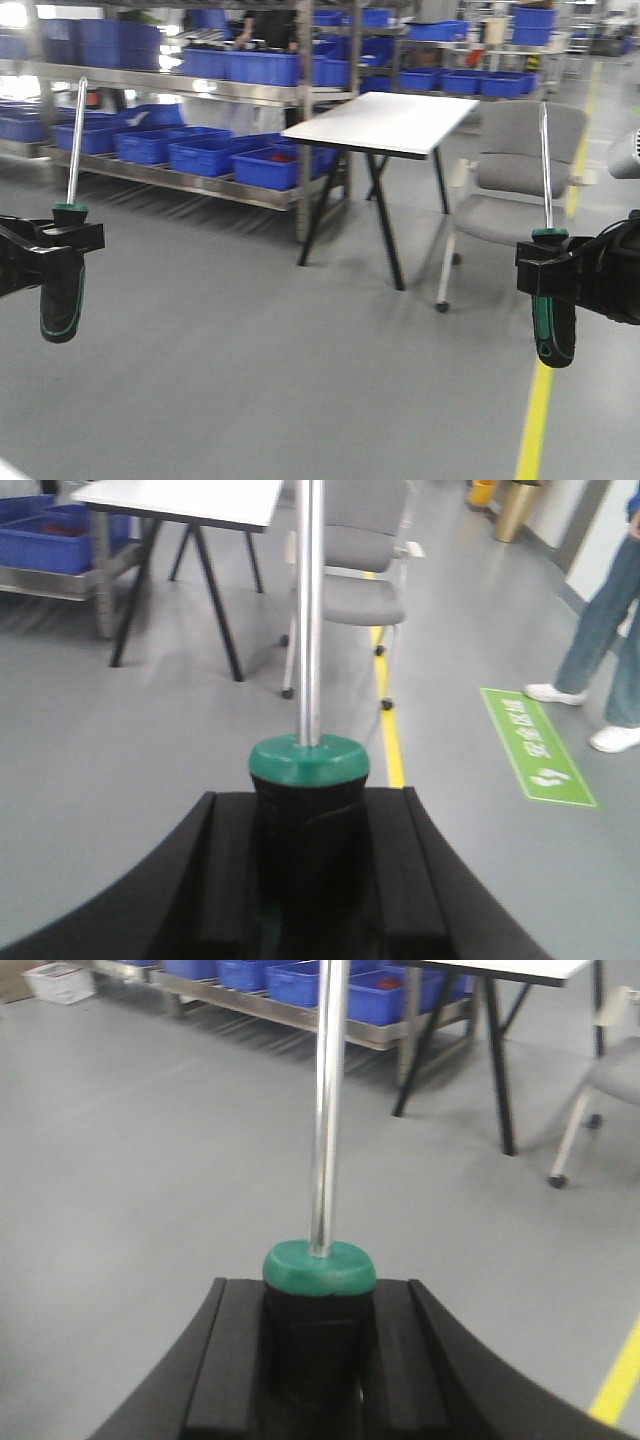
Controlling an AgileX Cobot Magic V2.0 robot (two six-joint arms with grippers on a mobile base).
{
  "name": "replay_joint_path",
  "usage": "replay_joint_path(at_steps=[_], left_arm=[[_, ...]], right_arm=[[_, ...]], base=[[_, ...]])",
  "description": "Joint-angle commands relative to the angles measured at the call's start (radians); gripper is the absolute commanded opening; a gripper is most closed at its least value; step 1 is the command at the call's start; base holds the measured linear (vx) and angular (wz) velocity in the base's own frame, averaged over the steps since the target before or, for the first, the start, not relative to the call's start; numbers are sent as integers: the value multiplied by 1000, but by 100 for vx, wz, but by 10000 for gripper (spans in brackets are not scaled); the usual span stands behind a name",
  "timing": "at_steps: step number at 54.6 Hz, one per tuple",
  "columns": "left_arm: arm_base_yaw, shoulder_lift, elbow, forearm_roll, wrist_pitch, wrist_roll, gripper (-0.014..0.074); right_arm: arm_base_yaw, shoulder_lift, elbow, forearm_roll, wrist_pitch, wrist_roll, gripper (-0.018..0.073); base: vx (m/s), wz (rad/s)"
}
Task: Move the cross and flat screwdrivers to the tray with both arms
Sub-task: 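Drive the base away from the table, holding both screwdrivers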
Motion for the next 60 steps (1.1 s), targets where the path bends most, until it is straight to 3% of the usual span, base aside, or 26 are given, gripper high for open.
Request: replay_joint_path(at_steps=[1, 36, 60], left_arm=[[-7, -25, -40, -44, -40, 1, 0], [-7, -25, -40, -44, -41, 1, 0], [-7, -25, -40, -44, -42, 1, 0]], right_arm=[[-5, -22, -36, 2, -87, -5, -8], [-5, -22, -36, 2, -86, -5, -8], [-5, -22, -36, 2, -86, -5, -8]], base=[[18, -61], [25, -54], [37, -13]])
